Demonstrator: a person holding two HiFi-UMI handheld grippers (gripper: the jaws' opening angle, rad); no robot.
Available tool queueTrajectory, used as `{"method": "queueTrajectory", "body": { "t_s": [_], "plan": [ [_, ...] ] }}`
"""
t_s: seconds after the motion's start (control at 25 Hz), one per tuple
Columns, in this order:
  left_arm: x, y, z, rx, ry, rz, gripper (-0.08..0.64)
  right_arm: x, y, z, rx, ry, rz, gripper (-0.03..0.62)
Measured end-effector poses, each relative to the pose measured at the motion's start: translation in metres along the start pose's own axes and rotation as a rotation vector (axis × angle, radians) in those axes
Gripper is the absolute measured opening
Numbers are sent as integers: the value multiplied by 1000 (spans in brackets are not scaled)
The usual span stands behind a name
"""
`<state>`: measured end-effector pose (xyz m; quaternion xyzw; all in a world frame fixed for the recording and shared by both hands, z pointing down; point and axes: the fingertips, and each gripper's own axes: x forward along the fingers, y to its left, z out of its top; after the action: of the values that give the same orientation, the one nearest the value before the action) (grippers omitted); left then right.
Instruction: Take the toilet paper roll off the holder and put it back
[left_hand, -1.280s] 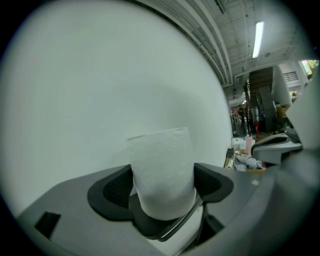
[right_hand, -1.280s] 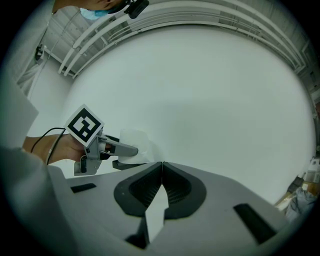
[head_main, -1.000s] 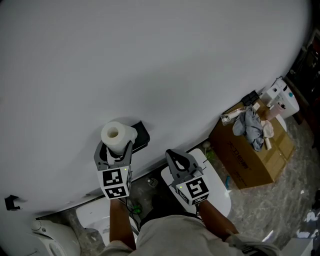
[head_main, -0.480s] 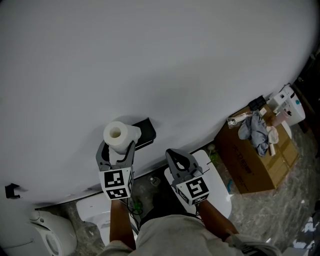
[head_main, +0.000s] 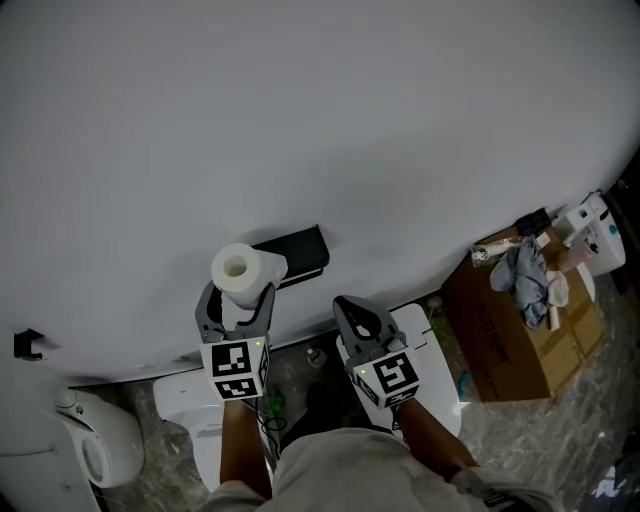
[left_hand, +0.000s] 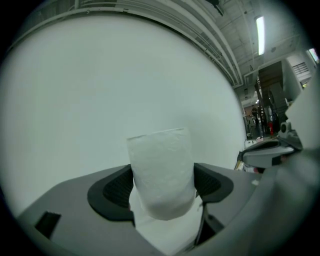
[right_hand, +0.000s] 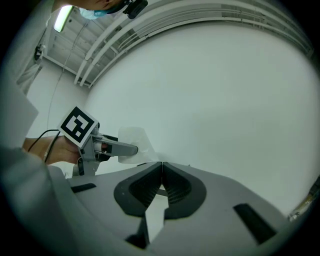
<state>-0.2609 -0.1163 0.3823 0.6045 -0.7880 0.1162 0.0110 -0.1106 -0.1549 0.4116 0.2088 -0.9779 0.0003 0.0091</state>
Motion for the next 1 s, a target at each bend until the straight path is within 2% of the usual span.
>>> {"method": "queueTrajectory", "body": {
  "t_s": [0.4,1.0],
  "plan": [
    [-64,16,-11,-29,6,138,381,-12,39,4,-21,-12,128,5],
    [-185,49,-48,-83,35,367,380,-29,113,-5,-24,0,311,5]
  ]
}}
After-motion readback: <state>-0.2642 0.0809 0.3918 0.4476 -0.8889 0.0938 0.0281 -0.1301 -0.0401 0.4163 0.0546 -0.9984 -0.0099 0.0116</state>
